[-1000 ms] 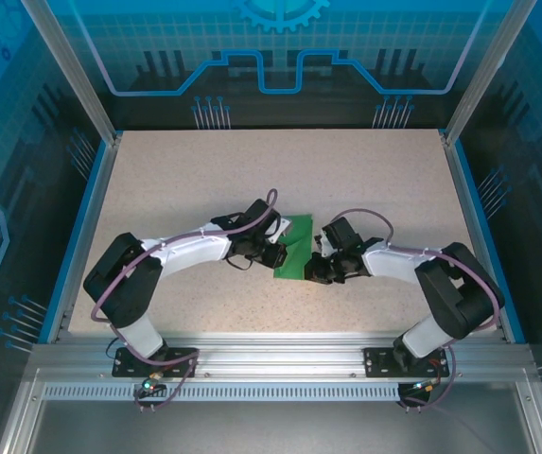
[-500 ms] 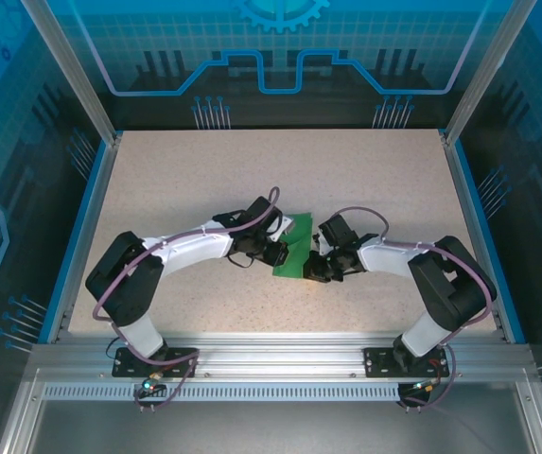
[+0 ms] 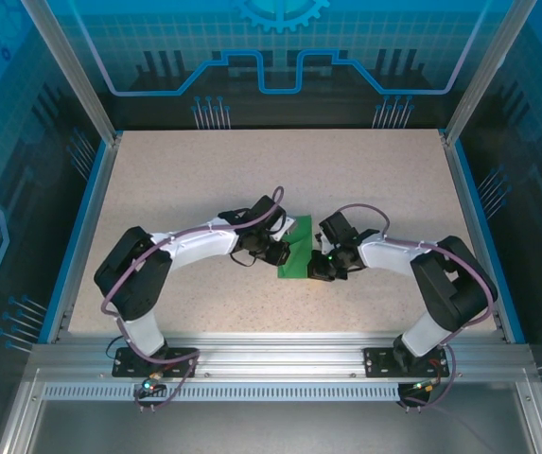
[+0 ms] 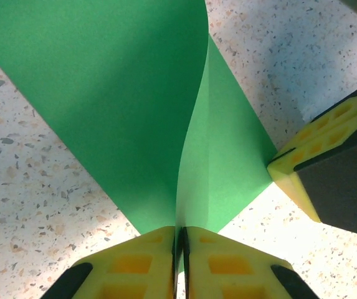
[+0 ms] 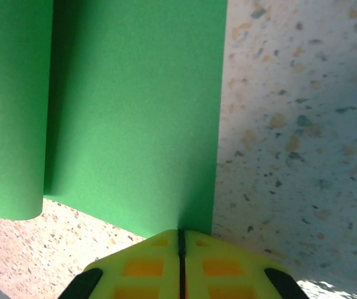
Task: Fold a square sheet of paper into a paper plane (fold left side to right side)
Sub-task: Fold the triangle a second time at the center of the table.
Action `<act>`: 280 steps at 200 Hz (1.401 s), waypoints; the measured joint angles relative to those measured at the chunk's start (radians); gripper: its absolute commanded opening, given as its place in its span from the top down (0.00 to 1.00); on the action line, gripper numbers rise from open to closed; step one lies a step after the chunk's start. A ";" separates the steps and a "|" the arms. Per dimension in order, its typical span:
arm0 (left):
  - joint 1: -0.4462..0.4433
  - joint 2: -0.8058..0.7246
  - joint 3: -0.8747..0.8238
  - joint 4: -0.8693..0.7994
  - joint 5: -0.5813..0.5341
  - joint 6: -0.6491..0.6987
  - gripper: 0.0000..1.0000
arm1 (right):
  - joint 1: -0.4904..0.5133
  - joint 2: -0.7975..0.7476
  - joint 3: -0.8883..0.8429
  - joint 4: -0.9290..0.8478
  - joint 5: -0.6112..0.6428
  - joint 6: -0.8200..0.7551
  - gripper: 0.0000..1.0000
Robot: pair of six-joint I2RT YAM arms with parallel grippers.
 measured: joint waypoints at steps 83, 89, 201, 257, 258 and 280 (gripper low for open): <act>0.024 0.089 0.047 -0.002 0.000 0.000 0.87 | 0.000 0.000 0.002 -0.006 0.003 -0.005 0.92; 0.025 0.095 0.050 -0.001 0.000 0.000 0.87 | 0.000 0.000 0.002 -0.006 0.003 -0.005 0.92; 0.037 0.150 0.093 -0.014 -0.003 0.004 0.87 | -0.002 0.000 0.002 -0.007 0.002 -0.009 0.92; 0.037 0.170 0.105 -0.024 -0.011 0.013 0.87 | -0.002 0.000 0.002 -0.007 0.002 -0.009 0.92; 0.037 0.170 0.105 -0.024 -0.011 0.014 0.87 | -0.002 0.000 0.002 -0.007 0.003 -0.009 0.92; 0.037 0.172 0.105 -0.024 -0.018 0.021 0.87 | -0.002 0.000 0.002 -0.007 0.003 -0.009 0.92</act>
